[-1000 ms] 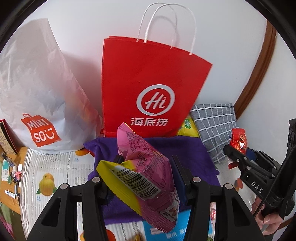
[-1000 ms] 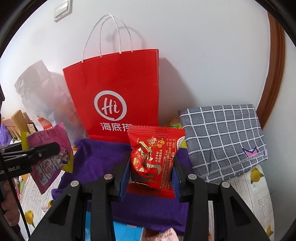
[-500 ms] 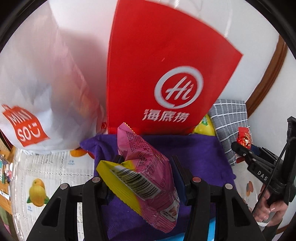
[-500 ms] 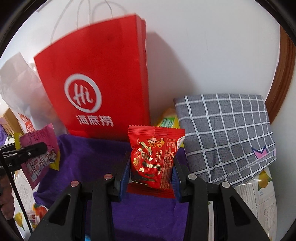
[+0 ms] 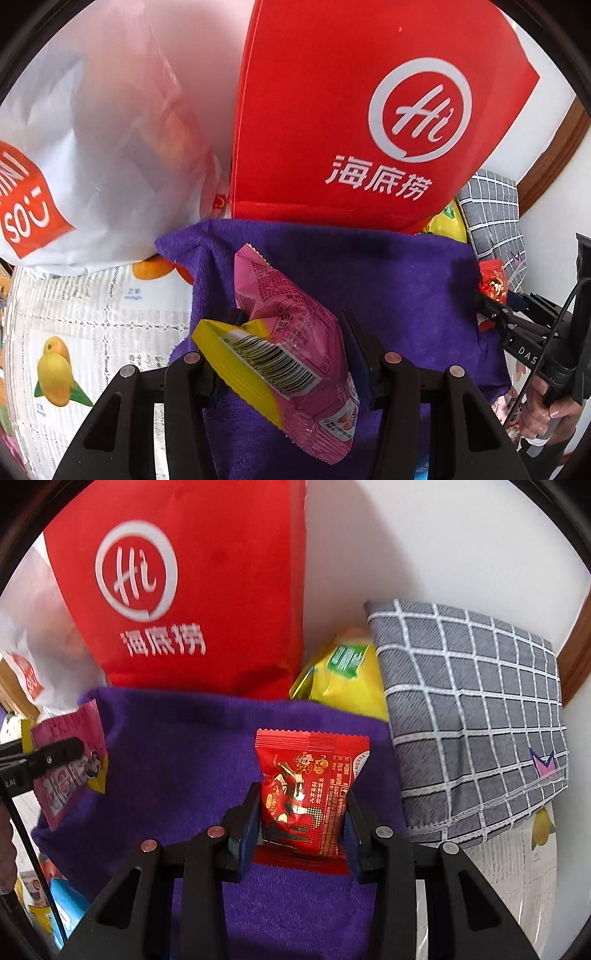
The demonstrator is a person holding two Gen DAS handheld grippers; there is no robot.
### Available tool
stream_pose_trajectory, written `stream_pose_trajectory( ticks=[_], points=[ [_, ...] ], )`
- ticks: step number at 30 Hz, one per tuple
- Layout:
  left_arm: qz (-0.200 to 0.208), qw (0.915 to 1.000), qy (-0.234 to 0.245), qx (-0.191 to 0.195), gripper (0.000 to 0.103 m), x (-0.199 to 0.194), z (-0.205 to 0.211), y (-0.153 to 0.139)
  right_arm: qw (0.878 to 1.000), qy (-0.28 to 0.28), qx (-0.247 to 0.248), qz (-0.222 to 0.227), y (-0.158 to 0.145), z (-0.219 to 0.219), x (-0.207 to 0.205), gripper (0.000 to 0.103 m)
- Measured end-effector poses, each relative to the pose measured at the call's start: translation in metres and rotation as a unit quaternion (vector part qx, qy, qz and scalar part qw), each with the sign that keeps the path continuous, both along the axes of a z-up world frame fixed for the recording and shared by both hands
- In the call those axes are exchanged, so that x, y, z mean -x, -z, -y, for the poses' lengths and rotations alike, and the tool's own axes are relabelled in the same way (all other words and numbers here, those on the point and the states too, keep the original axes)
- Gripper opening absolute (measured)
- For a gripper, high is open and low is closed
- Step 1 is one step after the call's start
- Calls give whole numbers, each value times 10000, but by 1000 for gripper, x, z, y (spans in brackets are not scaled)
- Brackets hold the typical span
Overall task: Organize snacks
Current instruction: 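Open the right tool over the purple towel while the left tool releases the pink bag there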
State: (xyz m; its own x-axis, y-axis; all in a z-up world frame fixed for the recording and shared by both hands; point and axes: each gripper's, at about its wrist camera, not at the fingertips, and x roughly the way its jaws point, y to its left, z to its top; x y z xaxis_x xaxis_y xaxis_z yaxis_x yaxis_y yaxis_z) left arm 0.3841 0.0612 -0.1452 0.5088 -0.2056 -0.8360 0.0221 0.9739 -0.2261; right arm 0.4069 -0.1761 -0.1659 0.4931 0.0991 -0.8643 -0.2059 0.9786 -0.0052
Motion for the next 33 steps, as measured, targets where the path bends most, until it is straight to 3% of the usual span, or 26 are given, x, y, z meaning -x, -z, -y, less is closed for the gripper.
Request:
stream_pose_trajectory(
  ticks=[14,17,18,19,22,33],
  points=[
    [-225,9997,89,-58,51,-9,17,17,9982,4,126,-580,35,-11,-7,39],
    [-304,9994,82,-110,55,-11,19,18,9981,0,140,-605,37,-17,-11,46],
    [-337,9993,65,-130,60,-11,19,17,9981,-23,141,-598,37,-18,-11,54],
    [-355,9993,50,-144,66,-10,19,17,9982,-33,137,-583,33,-19,-11,63],
    [-287,9995,23,-159,72,-4,19,10,9991,-69,75,-422,19,-19,-7,69],
    [8,9988,-53,-486,76,42,12,-34,9982,118,-176,569,-63,-2,38,69]
  ],
)
